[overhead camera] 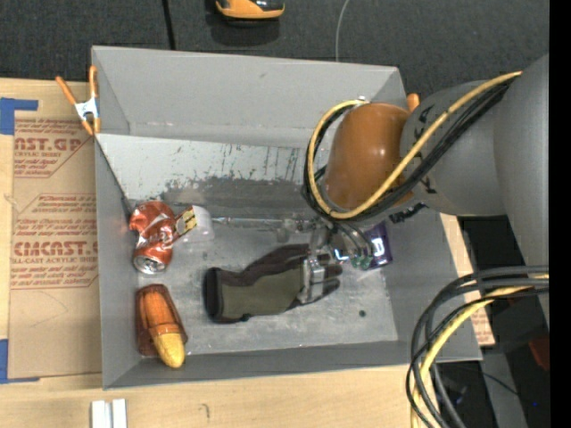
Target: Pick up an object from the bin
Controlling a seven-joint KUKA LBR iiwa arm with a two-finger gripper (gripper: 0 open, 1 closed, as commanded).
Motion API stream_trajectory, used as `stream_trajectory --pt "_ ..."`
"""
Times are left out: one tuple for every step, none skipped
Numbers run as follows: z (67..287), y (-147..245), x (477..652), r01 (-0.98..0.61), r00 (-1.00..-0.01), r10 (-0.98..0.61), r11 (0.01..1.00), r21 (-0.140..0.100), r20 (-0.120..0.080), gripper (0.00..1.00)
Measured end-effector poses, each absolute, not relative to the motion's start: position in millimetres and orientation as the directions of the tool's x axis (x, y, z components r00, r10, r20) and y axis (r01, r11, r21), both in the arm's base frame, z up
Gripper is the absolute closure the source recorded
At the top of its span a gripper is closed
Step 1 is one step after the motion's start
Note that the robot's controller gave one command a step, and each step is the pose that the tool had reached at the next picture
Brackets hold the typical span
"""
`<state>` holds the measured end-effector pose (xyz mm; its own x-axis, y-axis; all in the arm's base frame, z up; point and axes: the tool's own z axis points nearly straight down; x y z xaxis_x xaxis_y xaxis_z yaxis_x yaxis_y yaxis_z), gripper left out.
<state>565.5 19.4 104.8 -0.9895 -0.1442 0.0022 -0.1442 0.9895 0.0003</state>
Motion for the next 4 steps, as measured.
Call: stream_trajectory --pt "99.9 18.1 589.1 -0.036 -0.999 -0.036 0.999 0.002 -0.003 0.00" --pt "69.0 28.4 580.5 -0.019 -1.000 -0.019 1.000 0.002 -0.002 0.00" --pt "71.6 19.4 576.2 0.046 -0.999 0.046 0.999 0.003 -0.002 1.00" --pt "71.6 19.4 576.2 0.045 -0.999 0.045 0.999 0.003 -0.002 1.00"
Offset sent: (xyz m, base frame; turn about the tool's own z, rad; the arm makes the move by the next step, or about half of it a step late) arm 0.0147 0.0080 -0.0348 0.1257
